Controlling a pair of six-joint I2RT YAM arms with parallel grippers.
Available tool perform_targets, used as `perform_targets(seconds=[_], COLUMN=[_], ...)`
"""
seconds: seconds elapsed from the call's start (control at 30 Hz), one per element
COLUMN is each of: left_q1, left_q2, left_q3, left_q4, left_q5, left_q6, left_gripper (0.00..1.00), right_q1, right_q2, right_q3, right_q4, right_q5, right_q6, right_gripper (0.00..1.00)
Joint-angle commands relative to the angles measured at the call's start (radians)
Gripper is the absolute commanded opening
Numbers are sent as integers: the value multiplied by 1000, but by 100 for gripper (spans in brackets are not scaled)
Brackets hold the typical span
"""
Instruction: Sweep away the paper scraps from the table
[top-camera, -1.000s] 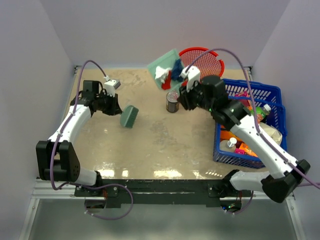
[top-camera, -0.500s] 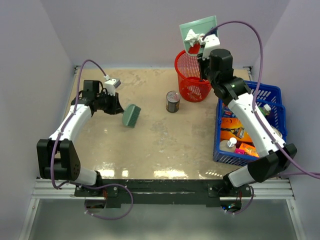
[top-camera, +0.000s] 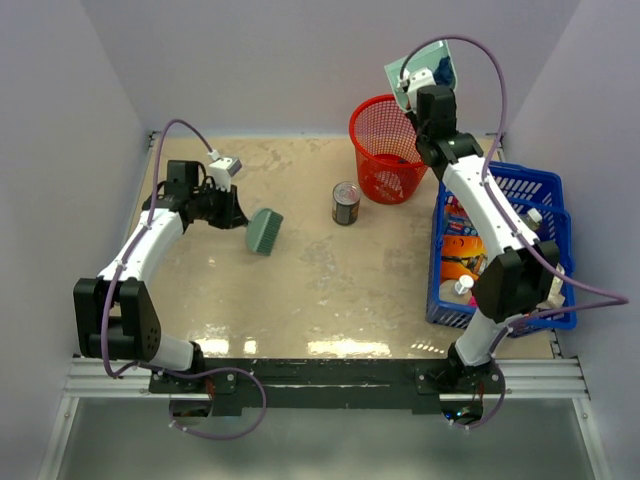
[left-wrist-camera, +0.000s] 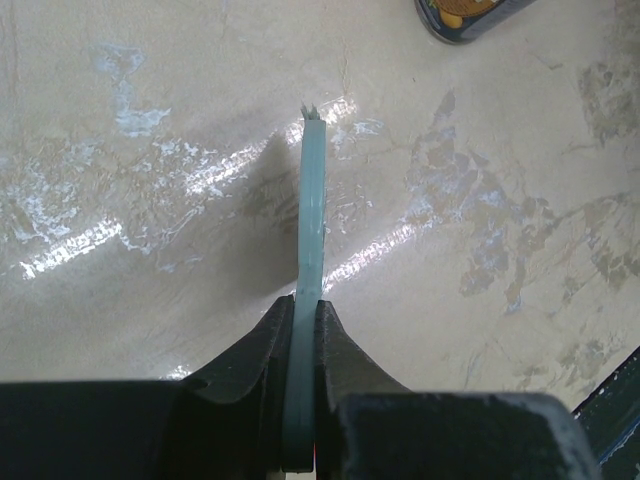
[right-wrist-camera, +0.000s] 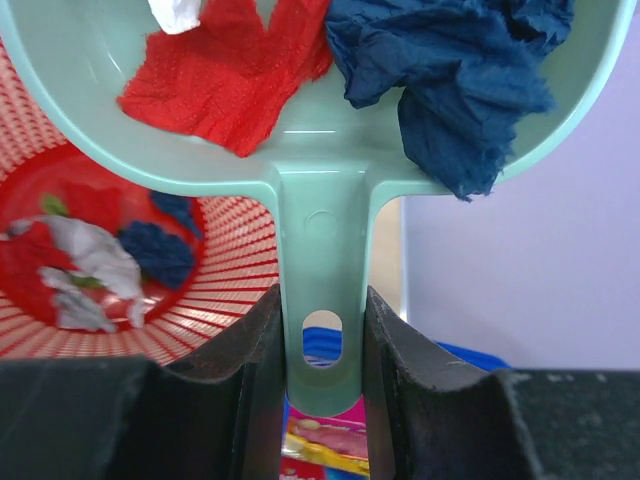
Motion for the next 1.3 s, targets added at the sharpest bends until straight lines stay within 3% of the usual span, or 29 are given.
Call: perform_targets(seconds=[0.0, 0.17, 0.43, 0.7, 0.77, 1.27], left_q1=[-1, -1, -1, -1, -1, 0], left_q2=[-7, -13, -54, -54, -56, -34], left_q3=[-8, 0, -29, -22, -19, -9], left_q4=[42, 27, 21, 4, -2, 9], left_q5=[40, 40, 29, 27, 27, 33], left_q6=[1, 6, 27, 43, 44, 46], left_gripper=[0, 0, 0, 0, 0, 0], right_q1=[-4, -4, 1, 2, 1, 1], right_q2=[23, 60, 63, 4, -18, -16], right_q3=[65, 29, -36, -315, -384, -324], right_q4=[74, 132, 308, 564, 695, 641], right_q5=[105, 205, 322, 299, 288, 289], right_q6=[-209, -460, -724, -1138, -1250, -1217], right_gripper=[0, 0, 0, 0, 0, 0])
